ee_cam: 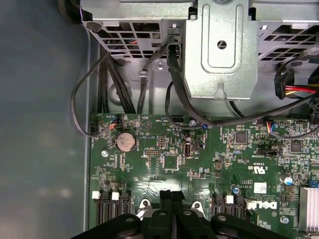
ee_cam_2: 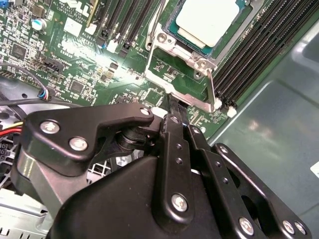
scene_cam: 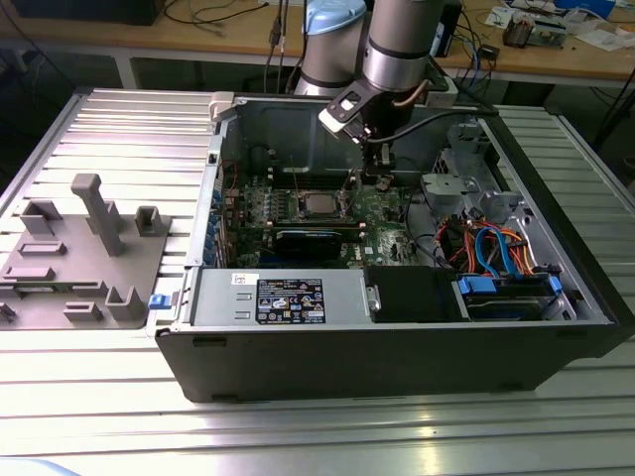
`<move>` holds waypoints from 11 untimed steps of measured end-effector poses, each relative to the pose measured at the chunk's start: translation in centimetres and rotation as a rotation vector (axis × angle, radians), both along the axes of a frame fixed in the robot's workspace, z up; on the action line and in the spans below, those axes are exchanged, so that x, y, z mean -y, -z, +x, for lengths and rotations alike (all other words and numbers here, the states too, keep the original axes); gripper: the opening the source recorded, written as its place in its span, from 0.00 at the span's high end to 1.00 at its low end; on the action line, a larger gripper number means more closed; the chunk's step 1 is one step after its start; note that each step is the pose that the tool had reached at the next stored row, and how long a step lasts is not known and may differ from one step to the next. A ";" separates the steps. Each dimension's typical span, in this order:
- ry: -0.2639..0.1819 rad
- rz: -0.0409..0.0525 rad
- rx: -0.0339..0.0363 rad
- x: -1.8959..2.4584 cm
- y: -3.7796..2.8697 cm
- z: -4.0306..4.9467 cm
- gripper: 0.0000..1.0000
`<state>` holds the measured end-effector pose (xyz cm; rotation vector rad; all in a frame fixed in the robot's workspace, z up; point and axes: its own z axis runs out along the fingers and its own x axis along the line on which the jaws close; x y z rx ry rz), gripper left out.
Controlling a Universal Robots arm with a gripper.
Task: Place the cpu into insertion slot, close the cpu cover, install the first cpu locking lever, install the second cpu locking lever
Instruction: 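Close the cpu cover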
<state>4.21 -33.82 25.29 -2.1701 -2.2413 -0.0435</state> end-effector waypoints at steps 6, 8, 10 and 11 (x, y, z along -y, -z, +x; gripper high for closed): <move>-0.001 0.0002 -0.0001 0.09 0.00 -0.28 0.89; -0.001 0.0002 0.0000 0.10 0.00 -0.33 0.89; -0.001 0.0003 0.0000 0.12 0.00 -0.40 0.89; -0.001 0.0003 0.0000 0.12 0.00 -0.44 0.89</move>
